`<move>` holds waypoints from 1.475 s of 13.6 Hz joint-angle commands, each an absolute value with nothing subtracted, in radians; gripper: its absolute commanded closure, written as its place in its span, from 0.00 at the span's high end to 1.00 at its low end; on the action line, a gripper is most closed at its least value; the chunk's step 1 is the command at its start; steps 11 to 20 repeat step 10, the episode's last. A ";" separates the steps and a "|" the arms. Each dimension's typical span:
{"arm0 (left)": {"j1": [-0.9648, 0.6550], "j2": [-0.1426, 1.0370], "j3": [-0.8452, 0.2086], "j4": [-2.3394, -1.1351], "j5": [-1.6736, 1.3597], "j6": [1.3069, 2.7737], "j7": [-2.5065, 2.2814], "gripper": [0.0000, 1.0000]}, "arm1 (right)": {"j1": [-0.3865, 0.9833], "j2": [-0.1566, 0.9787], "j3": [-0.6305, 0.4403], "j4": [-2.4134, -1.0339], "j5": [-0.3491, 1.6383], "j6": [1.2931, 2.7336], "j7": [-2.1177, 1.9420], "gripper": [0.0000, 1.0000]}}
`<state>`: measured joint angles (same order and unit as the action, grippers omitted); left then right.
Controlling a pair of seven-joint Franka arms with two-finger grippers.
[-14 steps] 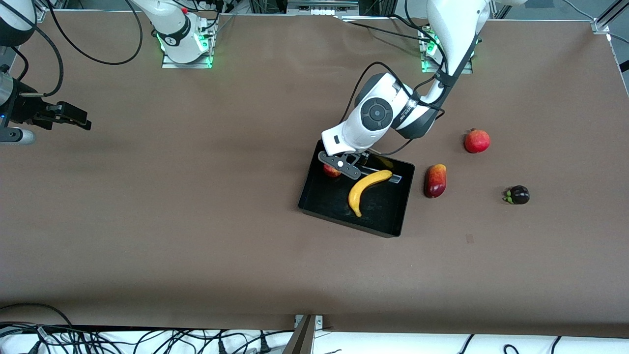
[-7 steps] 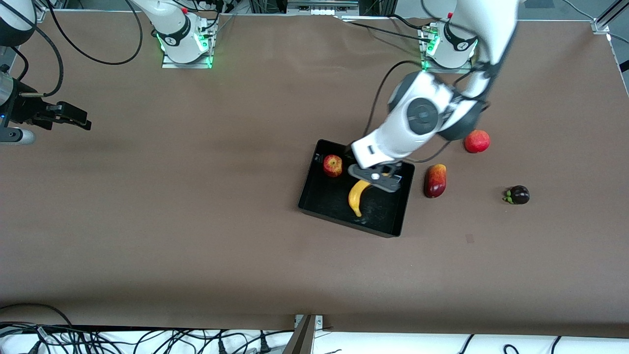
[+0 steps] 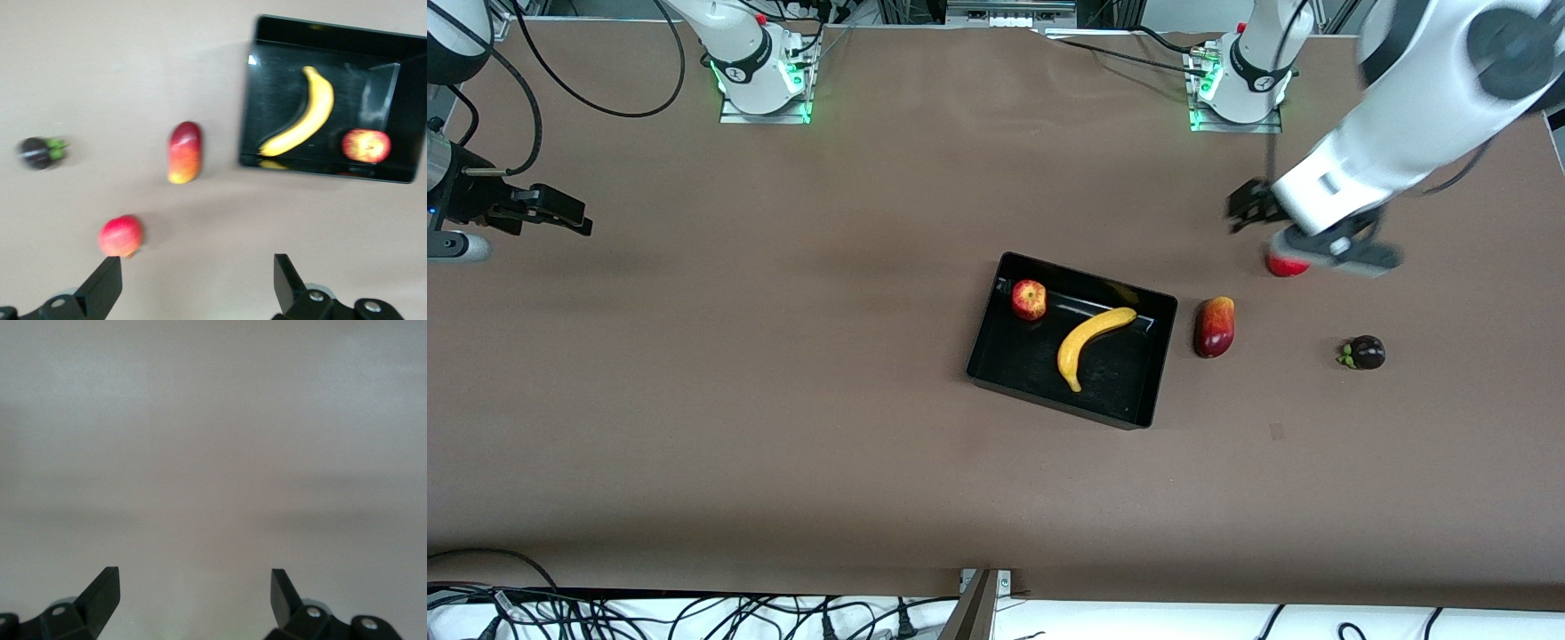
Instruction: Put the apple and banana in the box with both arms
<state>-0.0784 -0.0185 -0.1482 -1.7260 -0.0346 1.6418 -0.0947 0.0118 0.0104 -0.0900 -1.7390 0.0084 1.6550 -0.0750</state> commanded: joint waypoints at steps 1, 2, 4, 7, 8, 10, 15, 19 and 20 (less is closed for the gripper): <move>-0.003 -0.093 -0.135 -1.763 -0.005 1.620 -0.090 1.00 | 0.020 0.017 -0.097 -1.720 0.002 1.635 -0.064 1.00; 0.005 -0.101 -0.118 -1.764 -0.005 1.603 -0.101 1.00 | 0.020 0.017 -0.097 -1.720 0.002 1.635 -0.063 1.00; 0.055 -0.107 -0.124 -1.763 0.003 1.601 -0.103 1.00 | 0.020 0.017 -0.097 -1.720 0.002 1.635 -0.064 1.00; 0.063 -0.107 -0.124 -1.763 0.003 1.600 -0.107 1.00 | 0.020 0.017 -0.097 -1.720 0.002 1.635 -0.064 1.00; 0.063 -0.109 -0.121 -1.760 0.003 1.600 -0.109 1.00 | 0.020 0.017 -0.097 -1.720 0.002 1.635 -0.064 1.00; 0.063 -0.109 -0.115 -1.755 0.002 1.598 -0.110 1.00 | 0.020 0.018 -0.097 -1.720 0.002 1.635 -0.066 1.00; 0.063 -0.109 -0.115 -1.755 0.002 1.598 -0.110 1.00 | 0.020 0.018 -0.097 -1.720 0.002 1.635 -0.066 1.00; 0.063 -0.109 -0.115 -1.755 0.002 1.598 -0.110 1.00 | 0.020 0.018 -0.097 -1.720 0.002 1.635 -0.066 1.00; 0.063 -0.109 -0.115 -1.755 0.002 1.598 -0.110 1.00 | 0.020 0.018 -0.097 -1.720 0.002 1.635 -0.066 1.00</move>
